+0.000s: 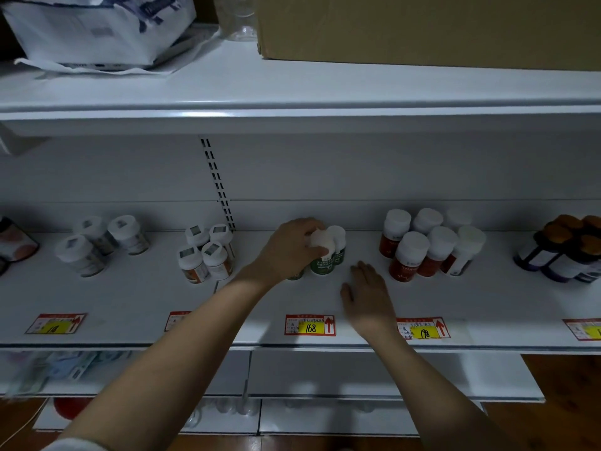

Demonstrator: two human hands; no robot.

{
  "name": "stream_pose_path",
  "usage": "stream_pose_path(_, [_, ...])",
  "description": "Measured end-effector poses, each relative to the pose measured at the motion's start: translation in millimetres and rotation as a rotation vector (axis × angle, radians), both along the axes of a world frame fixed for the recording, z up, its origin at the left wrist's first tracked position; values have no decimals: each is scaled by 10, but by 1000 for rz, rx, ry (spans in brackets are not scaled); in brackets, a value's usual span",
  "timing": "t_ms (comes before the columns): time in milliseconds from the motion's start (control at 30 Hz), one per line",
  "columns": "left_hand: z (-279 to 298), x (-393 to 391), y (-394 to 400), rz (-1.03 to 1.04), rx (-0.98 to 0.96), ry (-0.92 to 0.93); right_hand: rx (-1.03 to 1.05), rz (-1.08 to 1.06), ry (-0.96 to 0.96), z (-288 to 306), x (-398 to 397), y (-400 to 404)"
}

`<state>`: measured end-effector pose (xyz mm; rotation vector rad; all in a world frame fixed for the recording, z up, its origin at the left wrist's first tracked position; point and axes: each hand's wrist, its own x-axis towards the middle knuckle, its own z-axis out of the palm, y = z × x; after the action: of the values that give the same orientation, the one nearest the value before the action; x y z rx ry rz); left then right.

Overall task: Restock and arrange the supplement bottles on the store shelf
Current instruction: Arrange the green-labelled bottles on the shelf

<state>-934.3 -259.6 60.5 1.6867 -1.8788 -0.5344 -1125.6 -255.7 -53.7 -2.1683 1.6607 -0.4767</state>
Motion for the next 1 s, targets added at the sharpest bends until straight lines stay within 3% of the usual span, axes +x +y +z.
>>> stream_pose_path(167, [281,4,219,27,80,455,276,9,-67,377,-35,-44])
stream_pose_path(233, [379,12,350,26,95,557,437,-97,-376,623,-58,-14])
stream_pose_path(333, [500,33,532,70,109,691,629,-144,-1018,927,-70,187])
stream_pose_path(433, [595,96,678,123,121,774,653,4,-1235,1140,-41,448])
stream_pose_path(600, [698,151,912,128,132,817,693,106,-1385,1382,113,801])
stream_pose_path(1000, [744,116,1226,143,67,889,681,148,-1384,1494,232,1099])
